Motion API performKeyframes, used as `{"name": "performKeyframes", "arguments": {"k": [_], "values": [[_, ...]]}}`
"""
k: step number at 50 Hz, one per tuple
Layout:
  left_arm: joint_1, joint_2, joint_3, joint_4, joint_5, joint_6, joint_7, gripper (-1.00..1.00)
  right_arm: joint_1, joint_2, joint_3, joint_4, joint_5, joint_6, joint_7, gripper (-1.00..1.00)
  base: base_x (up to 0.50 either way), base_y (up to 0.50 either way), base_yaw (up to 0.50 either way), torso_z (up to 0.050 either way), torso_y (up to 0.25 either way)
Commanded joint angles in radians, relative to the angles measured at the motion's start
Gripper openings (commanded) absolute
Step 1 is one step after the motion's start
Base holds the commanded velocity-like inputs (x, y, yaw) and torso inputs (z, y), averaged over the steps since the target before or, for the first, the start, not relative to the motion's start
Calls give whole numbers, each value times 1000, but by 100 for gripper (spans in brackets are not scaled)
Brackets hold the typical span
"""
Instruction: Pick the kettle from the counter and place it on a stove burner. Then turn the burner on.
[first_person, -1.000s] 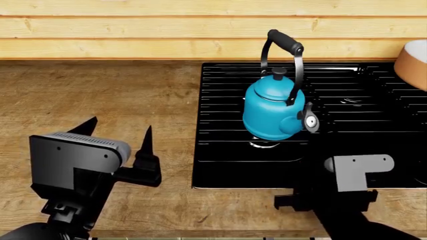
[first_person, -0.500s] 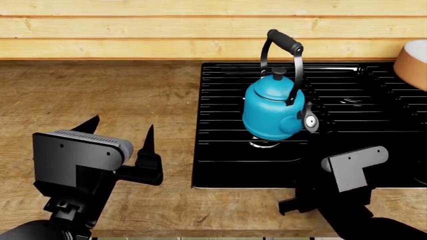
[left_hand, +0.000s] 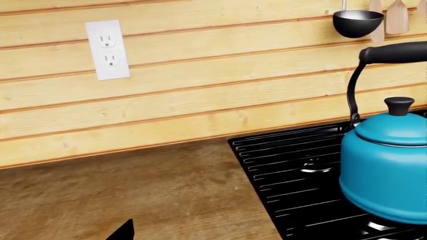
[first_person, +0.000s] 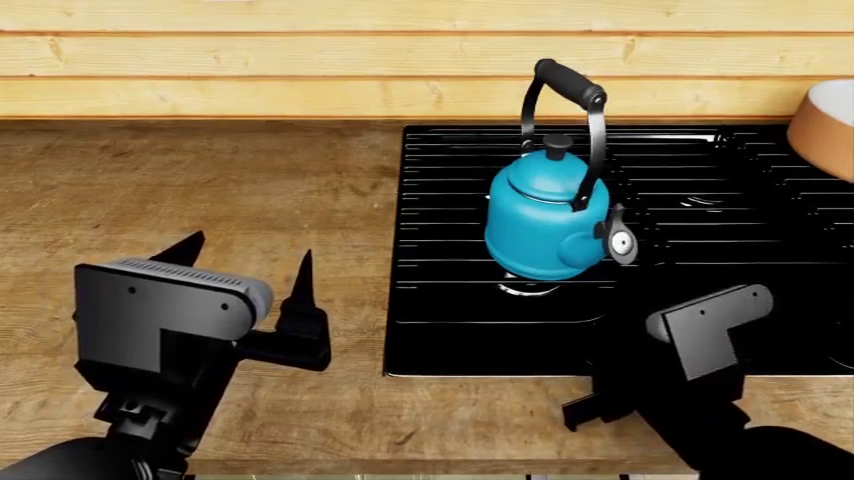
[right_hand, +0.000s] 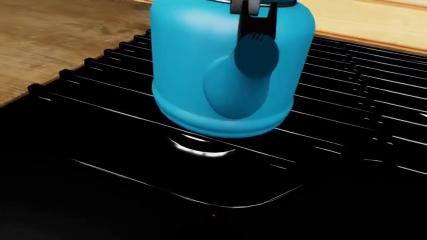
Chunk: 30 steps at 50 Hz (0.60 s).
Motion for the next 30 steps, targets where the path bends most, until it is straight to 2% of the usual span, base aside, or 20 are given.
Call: {"name": "performKeyframes", "arguments": {"k": [1, 20, 30], "values": [[-7, 4, 9, -4, 3, 0, -1, 100, -101, -7, -183, 96, 21, 27, -189, -100, 0, 4, 7, 0, 0], [-6, 15, 24, -22, 17, 14, 10, 100, -130, 0, -220, 162, -57, -77, -339, -100, 1, 3, 5, 0, 0], [-8, 14, 29, -23, 20, 16, 11, 100, -120, -3, -240, 170, -77, -71, -353, -100, 3, 4, 7, 0, 0]]}}
